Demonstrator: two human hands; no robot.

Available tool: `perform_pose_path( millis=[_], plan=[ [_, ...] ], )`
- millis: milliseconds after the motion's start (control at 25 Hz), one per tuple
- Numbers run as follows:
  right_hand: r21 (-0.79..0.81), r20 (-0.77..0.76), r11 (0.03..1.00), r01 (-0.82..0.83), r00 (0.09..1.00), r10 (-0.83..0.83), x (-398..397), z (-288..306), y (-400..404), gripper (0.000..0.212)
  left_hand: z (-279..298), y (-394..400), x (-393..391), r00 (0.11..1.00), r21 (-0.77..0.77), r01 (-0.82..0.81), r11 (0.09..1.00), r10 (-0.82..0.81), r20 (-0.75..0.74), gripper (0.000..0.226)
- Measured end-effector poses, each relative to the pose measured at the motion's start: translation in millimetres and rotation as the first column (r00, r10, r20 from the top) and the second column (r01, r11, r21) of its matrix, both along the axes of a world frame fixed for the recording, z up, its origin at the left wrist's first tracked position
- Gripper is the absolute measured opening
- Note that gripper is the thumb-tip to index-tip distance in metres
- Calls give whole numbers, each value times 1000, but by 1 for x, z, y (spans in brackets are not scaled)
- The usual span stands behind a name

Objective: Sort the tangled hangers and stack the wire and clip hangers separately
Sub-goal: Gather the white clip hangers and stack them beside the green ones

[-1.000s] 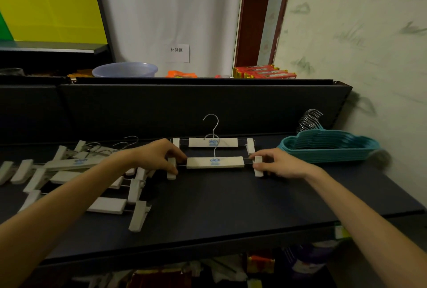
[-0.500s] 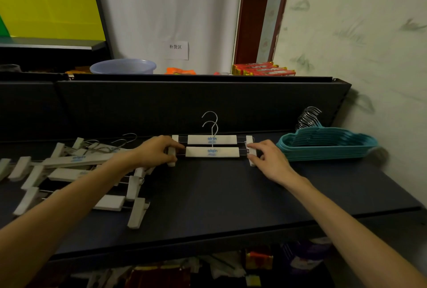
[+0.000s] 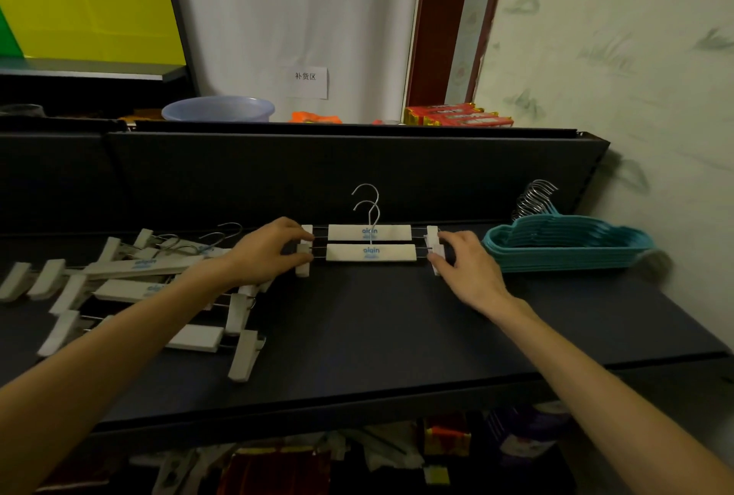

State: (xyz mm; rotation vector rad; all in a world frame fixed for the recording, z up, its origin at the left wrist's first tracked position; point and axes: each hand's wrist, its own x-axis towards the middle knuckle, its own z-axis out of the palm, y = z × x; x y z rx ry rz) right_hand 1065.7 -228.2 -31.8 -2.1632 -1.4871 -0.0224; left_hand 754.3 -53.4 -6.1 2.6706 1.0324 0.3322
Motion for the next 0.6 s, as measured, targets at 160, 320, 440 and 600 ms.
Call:
perform_pose_path(
  millis=[160, 320, 440, 600],
  plan=[
    [260, 107, 956, -133, 988, 109, -61, 12, -2, 37, 19, -11, -32, 994, 257, -8, 966, -20, 107, 33],
    [247, 47, 867, -432, 900, 434, -160, 19, 14, 33, 30, -5, -83, 979, 271, -123, 955, 73, 191, 28],
    [151, -52, 864, -480, 869, 492, -218, 17, 30, 47, 17, -5, -137, 965, 230, -214, 949, 169, 201, 27],
    [55, -108, 897, -438, 891, 441, -252, 9, 40, 58, -5, -6, -206, 908, 247, -393, 886, 330, 259, 34]
  ],
)
